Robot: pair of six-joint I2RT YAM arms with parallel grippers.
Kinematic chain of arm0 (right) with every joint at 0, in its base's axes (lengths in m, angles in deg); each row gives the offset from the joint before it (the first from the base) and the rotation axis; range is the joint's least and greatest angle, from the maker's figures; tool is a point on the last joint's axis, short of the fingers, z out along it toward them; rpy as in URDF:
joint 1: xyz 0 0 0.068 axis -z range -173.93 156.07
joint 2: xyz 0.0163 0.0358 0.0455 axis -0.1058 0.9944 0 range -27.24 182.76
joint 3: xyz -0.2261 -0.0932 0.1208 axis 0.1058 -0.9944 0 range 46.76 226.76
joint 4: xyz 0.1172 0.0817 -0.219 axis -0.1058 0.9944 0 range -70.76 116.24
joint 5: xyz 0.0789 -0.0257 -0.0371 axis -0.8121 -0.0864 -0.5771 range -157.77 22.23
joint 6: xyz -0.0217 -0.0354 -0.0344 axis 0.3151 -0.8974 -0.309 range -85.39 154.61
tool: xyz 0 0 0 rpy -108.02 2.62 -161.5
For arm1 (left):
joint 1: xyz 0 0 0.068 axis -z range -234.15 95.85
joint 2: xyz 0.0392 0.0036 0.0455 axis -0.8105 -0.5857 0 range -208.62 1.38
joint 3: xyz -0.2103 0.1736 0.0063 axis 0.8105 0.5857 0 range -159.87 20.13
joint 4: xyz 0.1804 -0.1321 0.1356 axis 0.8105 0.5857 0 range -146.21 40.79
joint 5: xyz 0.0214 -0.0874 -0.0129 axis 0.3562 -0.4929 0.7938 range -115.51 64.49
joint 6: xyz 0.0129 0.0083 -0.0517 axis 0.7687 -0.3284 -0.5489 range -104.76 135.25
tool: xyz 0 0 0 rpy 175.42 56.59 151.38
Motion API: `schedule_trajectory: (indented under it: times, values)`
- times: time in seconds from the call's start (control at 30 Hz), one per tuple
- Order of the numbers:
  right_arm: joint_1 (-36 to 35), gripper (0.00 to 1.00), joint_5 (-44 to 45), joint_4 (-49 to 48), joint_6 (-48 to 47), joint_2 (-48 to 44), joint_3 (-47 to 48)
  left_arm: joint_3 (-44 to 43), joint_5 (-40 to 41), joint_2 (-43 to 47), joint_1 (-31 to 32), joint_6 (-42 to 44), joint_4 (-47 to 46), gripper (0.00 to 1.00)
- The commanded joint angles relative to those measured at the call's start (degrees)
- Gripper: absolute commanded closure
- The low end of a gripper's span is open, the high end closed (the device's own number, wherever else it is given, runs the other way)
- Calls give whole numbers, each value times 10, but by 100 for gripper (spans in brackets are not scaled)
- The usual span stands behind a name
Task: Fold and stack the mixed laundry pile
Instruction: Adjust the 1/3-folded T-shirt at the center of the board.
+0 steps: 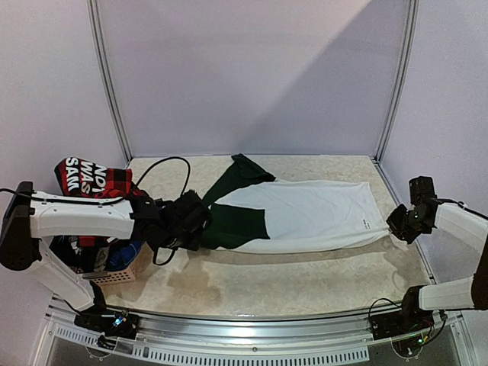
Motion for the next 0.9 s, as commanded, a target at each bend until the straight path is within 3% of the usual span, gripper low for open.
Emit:
schedule_trajectory:
  times: [0.0, 0.7, 0.87]
  values:
    - [7, 100, 10, -3, 0, -39, -22, 11, 4, 3, 21, -29, 9, 100]
    - [7, 100, 82, 35, 93, -128, -145, 43, -17, -59, 91, -81, 22, 100]
    - [6, 85, 84, 43, 106, -141, -151, 61, -16, -54, 92, -95, 25, 100]
